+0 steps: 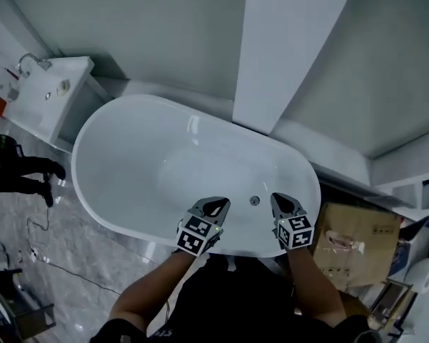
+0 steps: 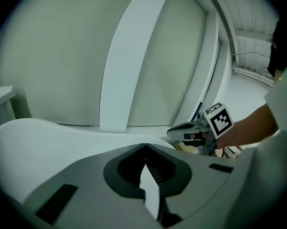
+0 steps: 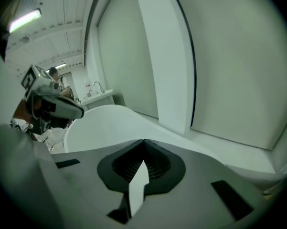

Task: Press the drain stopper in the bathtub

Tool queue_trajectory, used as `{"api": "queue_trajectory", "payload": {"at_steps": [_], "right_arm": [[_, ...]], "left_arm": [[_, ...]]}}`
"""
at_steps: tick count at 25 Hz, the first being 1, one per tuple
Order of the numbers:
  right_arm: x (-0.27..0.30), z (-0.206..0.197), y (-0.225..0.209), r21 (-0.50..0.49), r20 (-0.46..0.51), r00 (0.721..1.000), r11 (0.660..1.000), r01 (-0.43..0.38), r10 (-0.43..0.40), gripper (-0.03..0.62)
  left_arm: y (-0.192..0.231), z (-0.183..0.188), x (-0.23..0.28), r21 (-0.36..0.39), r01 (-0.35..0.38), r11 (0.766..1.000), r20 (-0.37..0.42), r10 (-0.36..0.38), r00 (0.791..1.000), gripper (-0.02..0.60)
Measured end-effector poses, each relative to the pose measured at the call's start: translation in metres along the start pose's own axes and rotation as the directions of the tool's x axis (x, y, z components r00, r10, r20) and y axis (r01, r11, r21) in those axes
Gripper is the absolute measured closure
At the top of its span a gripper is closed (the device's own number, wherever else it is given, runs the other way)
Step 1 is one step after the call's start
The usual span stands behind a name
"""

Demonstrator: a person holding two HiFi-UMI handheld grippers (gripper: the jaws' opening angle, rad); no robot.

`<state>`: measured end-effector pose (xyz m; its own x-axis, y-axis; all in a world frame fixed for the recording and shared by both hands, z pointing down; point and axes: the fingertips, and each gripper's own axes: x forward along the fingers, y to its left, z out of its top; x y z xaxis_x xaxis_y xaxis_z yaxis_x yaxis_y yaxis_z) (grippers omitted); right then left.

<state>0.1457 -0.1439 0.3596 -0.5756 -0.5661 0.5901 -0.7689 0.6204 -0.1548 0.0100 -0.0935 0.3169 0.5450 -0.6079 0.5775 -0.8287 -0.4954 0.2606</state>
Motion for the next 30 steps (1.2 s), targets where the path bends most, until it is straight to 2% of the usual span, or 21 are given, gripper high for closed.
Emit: {"api": "queue_trajectory", "payload": {"at_steps": [4,10,16,21,26,28,30], "right_arm": [[-0.046,0.047,0.011,-0.024,0.07,0.997,1.0,-0.015,0.017,0.582],[-0.088,0.083,0.032,-0.025,0.16,0.986,0.998,-0.051,0.055,0.582],[-0.12,0.118,0.043,-0.021,0.279,0.958,0.998,-0.059,0.062,0.582],[-0.148,0.142,0.046,-0.037,0.341,0.936,0.996,-0.083,0.09,0.582],[-0.168,0.167,0.046,-0.093,0.387,0.912,0.99,-0.11,0.138,0.582],[-0.173,0.174,0.044,-0.116,0.41,0.9,0.987,-0.109,0.148,0.582],[-0.181,0.18,0.04,-0.097,0.437,0.89,0.99,-0.101,0.133,0.582]], "left_arm": [[-0.001,0.034,-0.025,-0.007,-0.029,1.0,0.084,0.029,0.996,0.571],[-0.008,0.086,-0.051,-0.027,-0.075,0.997,0.215,0.079,0.973,0.571],[-0.028,0.13,-0.075,0.047,-0.082,0.996,0.29,0.065,0.955,0.571],[-0.046,0.166,-0.097,0.088,-0.127,0.988,0.378,0.085,0.922,0.571],[-0.054,0.186,-0.111,0.093,-0.187,0.978,0.445,0.127,0.886,0.571],[-0.057,0.188,-0.11,0.082,-0.183,0.98,0.452,0.127,0.883,0.571],[-0.061,0.19,-0.109,0.083,-0.179,0.98,0.453,0.123,0.883,0.571]]}}
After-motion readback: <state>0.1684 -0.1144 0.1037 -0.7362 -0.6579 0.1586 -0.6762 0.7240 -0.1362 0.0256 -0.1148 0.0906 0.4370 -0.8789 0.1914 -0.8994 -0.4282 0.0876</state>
